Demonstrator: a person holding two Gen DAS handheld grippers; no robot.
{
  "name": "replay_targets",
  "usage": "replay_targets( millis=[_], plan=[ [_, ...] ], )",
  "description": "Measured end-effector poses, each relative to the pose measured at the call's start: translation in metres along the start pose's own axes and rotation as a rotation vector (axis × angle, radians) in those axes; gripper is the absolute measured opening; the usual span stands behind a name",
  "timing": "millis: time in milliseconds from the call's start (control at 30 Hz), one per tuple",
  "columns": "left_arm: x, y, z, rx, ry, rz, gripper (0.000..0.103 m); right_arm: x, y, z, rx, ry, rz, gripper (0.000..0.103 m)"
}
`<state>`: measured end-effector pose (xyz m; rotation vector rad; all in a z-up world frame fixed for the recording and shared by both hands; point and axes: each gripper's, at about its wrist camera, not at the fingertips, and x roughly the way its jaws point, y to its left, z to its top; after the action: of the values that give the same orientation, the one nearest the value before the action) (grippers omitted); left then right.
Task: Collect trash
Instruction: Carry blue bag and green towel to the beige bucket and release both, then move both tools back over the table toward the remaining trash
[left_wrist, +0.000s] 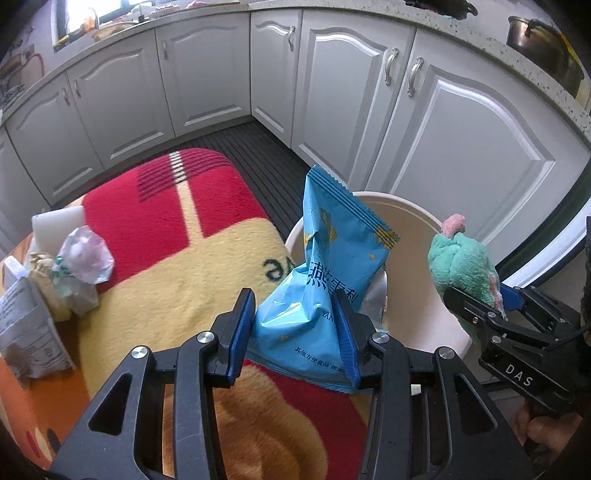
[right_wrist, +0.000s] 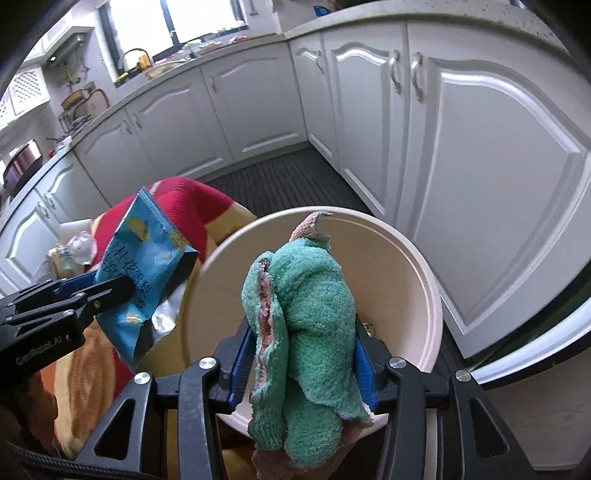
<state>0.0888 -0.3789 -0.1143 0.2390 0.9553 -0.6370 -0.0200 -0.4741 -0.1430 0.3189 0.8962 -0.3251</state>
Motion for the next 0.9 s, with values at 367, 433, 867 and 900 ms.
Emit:
replay_targets(
  millis=[367,433,867,900],
  plan=[
    [0.010,-0.003,0.004,-0.032,0.000,-0.074,0.054,0.006,-0.022,-0.002,0.070,-0.013,-0.055,0.070],
    [0.010,-0.004,0.003,-0.028,-0.001,-0.071,0.056,0.005,-0.022,-0.002,0.069,-0.010,-0.056,0.070],
    [-0.012,0.007,-0.011,-0.038,-0.037,-0.030,0.057,0.002,-0.001,-0.010,0.029,-0.001,-0.046,0.070],
    [-0.015,0.009,-0.011,-0.041,-0.041,-0.025,0.057,0.001,0.001,-0.011,0.021,-0.002,-0.046,0.070]
  ],
)
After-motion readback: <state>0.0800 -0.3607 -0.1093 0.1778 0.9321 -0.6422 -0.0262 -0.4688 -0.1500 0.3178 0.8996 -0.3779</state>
